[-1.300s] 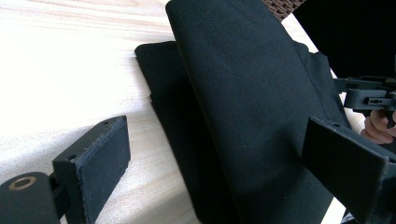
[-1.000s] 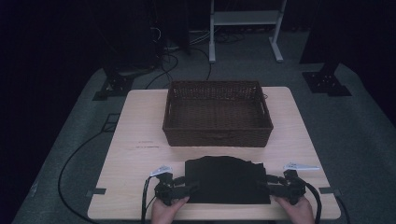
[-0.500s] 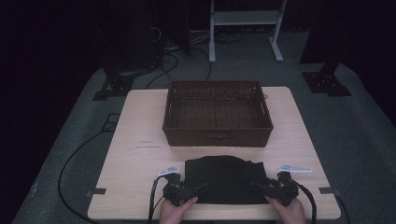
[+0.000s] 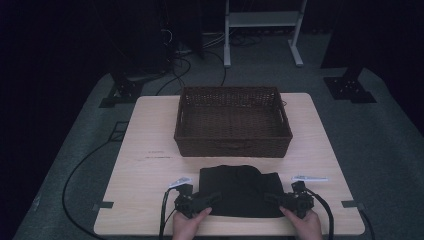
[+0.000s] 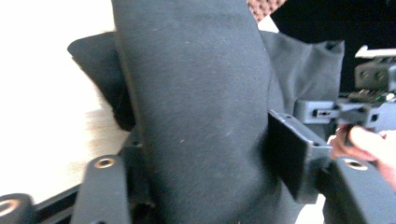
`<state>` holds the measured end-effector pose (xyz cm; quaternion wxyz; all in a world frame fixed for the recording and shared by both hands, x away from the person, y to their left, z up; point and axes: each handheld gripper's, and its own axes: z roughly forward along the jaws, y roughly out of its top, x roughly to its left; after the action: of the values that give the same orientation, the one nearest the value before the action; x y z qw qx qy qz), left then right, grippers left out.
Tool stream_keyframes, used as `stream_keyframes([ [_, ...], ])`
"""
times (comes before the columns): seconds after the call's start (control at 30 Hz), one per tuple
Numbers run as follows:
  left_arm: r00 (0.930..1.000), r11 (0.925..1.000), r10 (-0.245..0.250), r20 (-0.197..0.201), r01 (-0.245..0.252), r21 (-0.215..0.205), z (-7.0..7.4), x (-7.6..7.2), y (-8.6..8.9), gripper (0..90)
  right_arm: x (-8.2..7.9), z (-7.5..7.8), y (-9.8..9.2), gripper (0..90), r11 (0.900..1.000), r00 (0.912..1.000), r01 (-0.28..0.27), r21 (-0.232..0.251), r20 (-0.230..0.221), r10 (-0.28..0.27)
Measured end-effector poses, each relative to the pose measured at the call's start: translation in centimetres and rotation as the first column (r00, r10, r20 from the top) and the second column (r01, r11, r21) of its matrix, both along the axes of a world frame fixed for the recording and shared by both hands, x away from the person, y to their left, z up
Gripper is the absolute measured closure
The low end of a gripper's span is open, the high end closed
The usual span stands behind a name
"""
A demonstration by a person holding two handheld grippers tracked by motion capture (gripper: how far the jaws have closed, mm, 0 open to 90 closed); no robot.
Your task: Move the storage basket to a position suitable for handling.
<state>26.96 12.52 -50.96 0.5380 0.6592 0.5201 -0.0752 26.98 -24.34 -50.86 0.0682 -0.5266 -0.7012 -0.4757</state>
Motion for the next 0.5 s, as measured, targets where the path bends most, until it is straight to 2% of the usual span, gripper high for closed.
stream_keyframes([
  [0.03, 1.0, 0.9996, -0.004, -0.002, 0.004, -0.03, 0.0, 0.1, 0.3, 48.0, 0.0, 0.1, -0.2, 70.8, 1.0, 1.0, -0.003, 0.015, 0.005, 0.003],
  [0.13, 1.0, 0.9991, -0.004, -0.001, 0.004, -0.043, 0.1, 0.0, 0.4, 50.0, 0.1, 0.2, -0.3, 71.3, 1.0, 0.9999, -0.011, 0.029, 0.013, 0.011],
  [0.17, 1.0, 0.9976, -0.004, -0.005, 0.004, -0.069, 0.1, 0.0, 0.5, 52.9, 0.1, 0.4, -0.3, 71.8, 0.999, 0.9997, -0.015, 0.048, 0.017, 0.014],
  [0.2, 1.0, 0.9976, -0.004, -0.005, 0.004, -0.069, 0.1, 0.0, 0.5, 53.9, 0.1, 0.4, -0.3, 71.8, 0.999, 0.9997, -0.015, 0.048, 0.017, 0.014],
  [0.23, 0.9999, 0.9967, -0.007, -0.009, 0.006, -0.081, 0.2, 0.1, 0.6, 54.6, 0.1, 0.6, -0.4, 72.1, 0.997, 0.9996, -0.021, 0.076, 0.022, 0.02],
  [0.5, 0.9997, 0.9915, -0.007, -0.024, 0.004, -0.13, 0.6, 0.0, 0.9, 56.6, 0.0, 1.2, -0.4, 72.3, 0.992, 0.999, -0.037, 0.12, 0.028, 0.033],
])
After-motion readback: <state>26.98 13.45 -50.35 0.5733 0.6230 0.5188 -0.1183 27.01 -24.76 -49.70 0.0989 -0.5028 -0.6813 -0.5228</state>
